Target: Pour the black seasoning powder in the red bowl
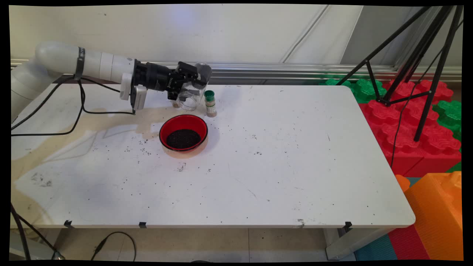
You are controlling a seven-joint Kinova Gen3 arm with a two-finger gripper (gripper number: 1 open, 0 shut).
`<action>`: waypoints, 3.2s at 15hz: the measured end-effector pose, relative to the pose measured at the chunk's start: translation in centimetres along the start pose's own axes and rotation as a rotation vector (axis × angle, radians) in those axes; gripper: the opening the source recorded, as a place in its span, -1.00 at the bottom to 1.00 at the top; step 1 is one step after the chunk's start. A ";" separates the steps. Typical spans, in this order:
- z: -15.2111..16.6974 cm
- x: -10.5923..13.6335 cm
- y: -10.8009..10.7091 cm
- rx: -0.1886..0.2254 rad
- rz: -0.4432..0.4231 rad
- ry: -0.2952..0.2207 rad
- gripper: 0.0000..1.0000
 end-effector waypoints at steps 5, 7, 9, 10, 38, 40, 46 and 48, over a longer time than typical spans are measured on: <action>0.0 0.1 -0.1 0.007 0.122 0.000 -1.00; 0.0 0.2 -0.2 0.012 0.177 -0.001 -1.00; 0.0 0.2 -0.3 0.017 0.221 -0.004 -1.00; 0.0 0.2 -0.4 0.019 0.244 -0.004 -1.00; -0.8 1.4 -1.2 0.056 0.500 0.000 -1.00; -1.0 1.4 -1.2 0.057 0.504 0.000 -1.00; -1.4 1.6 -1.2 0.061 0.518 0.002 -1.00; -1.5 1.7 -1.3 0.063 0.524 0.001 -1.00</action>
